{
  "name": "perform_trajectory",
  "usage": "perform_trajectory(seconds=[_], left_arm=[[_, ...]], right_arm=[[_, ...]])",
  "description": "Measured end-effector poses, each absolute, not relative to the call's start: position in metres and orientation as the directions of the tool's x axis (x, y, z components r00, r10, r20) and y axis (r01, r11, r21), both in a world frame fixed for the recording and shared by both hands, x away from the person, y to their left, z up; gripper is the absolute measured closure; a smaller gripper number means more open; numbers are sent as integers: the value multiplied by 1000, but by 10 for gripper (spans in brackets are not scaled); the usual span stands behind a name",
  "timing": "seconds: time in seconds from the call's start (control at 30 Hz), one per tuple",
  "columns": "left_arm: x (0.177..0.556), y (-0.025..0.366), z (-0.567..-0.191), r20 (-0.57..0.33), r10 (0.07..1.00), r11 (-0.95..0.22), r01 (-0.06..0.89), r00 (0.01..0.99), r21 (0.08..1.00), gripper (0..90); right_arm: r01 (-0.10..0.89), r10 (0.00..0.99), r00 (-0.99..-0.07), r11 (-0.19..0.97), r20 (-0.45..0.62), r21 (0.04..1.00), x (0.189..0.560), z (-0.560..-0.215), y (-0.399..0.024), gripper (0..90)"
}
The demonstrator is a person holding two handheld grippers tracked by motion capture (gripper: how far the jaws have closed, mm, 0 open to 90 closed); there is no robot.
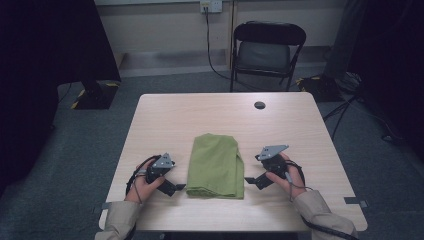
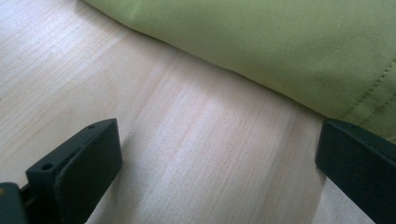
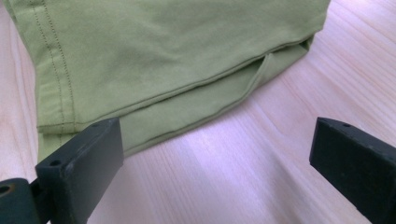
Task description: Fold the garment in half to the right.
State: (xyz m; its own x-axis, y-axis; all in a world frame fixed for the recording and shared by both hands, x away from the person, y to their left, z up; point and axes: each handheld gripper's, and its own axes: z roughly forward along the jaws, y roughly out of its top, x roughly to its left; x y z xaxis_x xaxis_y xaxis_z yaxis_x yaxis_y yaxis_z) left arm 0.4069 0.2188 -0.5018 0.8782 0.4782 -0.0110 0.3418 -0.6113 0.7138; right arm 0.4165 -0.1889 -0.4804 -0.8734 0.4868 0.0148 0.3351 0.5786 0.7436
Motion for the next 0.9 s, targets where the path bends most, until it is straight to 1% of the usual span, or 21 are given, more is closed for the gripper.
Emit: perform_trajectory(seconds=[0.9], left_arm=[[407,219,-502,-11,478,-611,342,878,714,0]], right_arm=[[374,539,-842,550,25,747,407,-481,-228,18]])
